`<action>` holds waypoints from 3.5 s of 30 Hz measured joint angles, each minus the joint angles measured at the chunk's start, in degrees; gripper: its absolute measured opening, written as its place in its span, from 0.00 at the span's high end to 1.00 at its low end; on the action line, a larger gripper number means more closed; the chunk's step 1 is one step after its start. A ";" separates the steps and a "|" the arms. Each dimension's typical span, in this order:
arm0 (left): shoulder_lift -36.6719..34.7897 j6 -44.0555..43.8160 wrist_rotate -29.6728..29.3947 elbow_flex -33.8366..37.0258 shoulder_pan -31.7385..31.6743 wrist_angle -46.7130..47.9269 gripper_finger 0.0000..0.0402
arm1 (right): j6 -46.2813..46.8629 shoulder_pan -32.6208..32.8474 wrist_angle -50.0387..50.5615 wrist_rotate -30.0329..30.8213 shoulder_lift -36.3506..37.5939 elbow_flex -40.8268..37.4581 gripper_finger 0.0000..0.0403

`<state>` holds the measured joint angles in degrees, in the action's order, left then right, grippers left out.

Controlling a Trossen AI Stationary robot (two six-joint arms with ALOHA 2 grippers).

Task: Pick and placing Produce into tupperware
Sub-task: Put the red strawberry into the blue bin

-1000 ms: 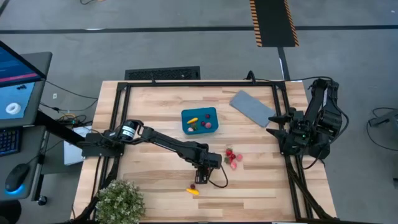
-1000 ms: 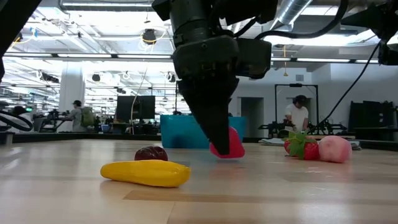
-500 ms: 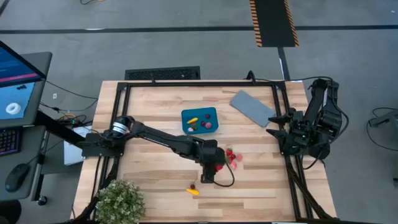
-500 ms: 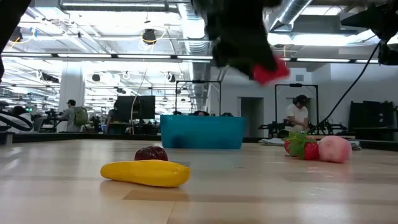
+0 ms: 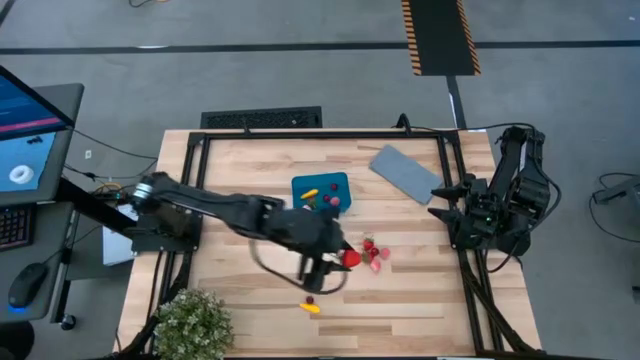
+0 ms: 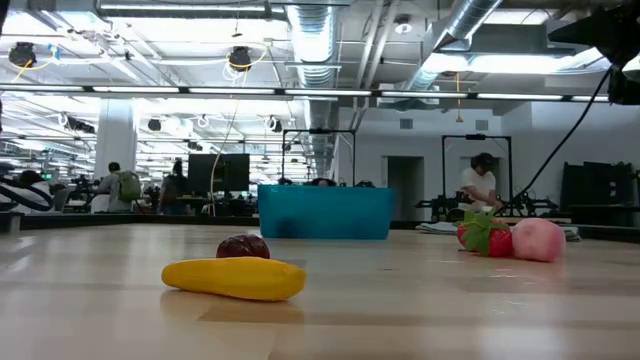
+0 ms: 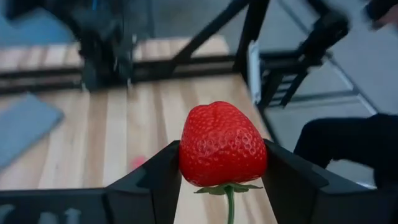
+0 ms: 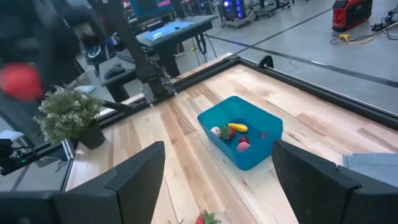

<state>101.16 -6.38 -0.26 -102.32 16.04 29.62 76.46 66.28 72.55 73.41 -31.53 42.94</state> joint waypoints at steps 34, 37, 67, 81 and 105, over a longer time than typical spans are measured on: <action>-15.04 -3.98 -5.55 0.02 10.46 -4.85 0.55 | -0.50 0.00 -2.48 0.11 -2.56 0.00 0.21; -14.95 -3.13 -13.86 0.07 9.51 6.46 0.56 | -0.48 0.00 -2.78 0.09 -2.73 0.00 0.21; -2.46 7.35 -32.56 0.68 -13.31 42.81 0.55 | 0.00 0.00 -3.42 0.31 -2.69 0.02 0.21; 6.36 10.85 -12.42 0.63 -26.73 36.63 0.55 | -1.90 0.00 -4.23 0.22 -2.69 0.02 0.21; 18.07 10.00 -2.37 0.11 -31.20 33.63 0.39 | -3.02 0.00 -5.80 -0.11 -2.69 0.02 0.21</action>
<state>119.22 3.62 -2.63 -102.21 -15.16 63.24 73.44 66.28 66.75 73.30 -34.22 42.96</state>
